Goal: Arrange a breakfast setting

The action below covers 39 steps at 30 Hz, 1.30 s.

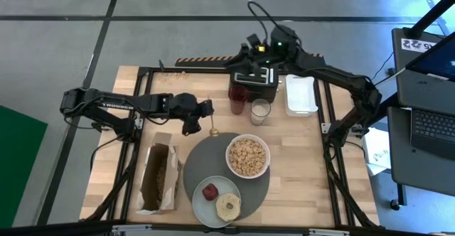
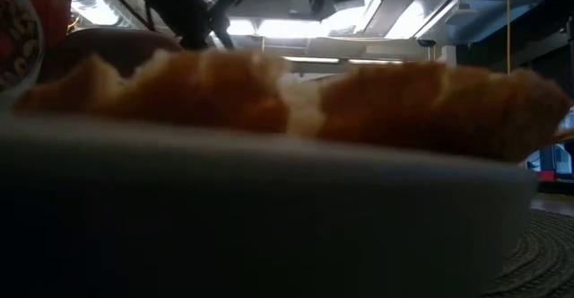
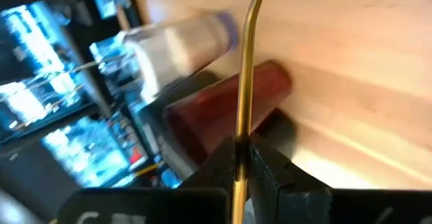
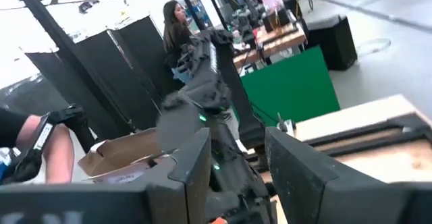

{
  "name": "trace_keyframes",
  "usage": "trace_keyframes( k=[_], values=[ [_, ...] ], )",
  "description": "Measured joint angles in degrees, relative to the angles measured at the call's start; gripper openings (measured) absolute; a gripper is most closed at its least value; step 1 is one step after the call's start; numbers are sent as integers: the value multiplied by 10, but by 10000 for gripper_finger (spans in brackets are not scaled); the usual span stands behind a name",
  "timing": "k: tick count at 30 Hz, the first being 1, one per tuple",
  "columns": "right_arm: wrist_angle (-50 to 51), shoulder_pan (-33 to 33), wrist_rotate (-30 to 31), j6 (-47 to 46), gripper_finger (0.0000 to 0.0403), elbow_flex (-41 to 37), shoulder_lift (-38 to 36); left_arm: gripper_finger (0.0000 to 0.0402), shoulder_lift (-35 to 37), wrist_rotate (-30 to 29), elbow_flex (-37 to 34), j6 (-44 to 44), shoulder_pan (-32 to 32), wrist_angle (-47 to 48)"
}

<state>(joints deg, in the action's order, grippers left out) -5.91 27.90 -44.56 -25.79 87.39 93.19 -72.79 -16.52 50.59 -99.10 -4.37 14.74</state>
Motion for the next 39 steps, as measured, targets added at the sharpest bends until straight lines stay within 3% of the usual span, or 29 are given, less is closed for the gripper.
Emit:
trace_keyframes(
  k=[4,15,21,31,39],
  values=[
    [33,-1,0,39,143,0,-24,12,0,38,0,8,-15,34],
    [188,-2,59,117,143,-1,-75,12,0,165,1,137,-48,93],
    [249,-2,97,153,143,-1,-103,12,-14,198,2,150,-41,80],
    [356,-2,135,187,143,-1,-137,12,-135,201,2,147,6,10],
    [450,-29,196,234,143,0,-165,12,-162,172,1,179,49,-25]
  ],
)
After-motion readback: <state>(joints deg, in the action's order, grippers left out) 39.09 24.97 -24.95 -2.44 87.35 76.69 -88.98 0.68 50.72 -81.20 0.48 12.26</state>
